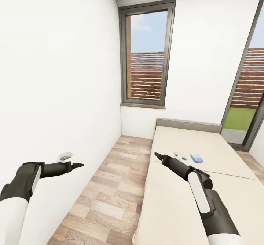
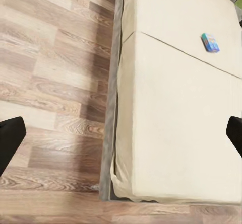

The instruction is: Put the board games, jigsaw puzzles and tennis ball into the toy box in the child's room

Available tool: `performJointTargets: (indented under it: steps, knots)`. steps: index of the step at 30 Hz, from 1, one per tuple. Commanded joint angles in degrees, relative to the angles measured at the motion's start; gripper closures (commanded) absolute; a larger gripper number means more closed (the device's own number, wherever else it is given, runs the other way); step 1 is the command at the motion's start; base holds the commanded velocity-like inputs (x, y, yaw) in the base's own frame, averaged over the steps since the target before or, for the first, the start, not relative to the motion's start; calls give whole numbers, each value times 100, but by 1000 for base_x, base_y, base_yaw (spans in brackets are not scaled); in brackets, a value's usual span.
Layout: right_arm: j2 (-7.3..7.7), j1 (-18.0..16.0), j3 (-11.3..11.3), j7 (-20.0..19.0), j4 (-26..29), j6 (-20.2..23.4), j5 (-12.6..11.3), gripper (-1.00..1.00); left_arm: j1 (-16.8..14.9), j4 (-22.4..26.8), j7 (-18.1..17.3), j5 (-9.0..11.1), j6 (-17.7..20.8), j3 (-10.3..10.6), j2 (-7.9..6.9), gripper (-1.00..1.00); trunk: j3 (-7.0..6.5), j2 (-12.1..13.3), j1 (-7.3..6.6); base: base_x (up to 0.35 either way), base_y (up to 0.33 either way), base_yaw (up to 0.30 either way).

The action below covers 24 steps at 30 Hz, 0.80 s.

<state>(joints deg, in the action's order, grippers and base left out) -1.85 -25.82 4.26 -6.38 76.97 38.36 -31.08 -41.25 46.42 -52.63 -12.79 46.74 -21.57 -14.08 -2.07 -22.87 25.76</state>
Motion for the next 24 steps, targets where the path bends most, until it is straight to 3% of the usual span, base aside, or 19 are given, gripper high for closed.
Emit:
performJointTargets:
  steps: [1,3,12,24]
  knots:
    - [-7,-2,16,36,4,38,8,-100,-3,6,-26,-55,33,-28,9,-100,3,-5,2,0,0,0]
    - [-8,-1,10,205,4,50,-9,-100,1,16,45,-46,45,-46,22,-100,3,-5,2,0,0,0]
    - [-17,-2,-173,301,61,49,-29,-100,7,22,95,-48,-5,-56,24,-100,3,-5,2,0,14,-24]
    - [-11,-2,-172,305,0,50,-98,-100,20,31,97,-41,-59,-49,20,-100,3,-5,2,31,52,-246]
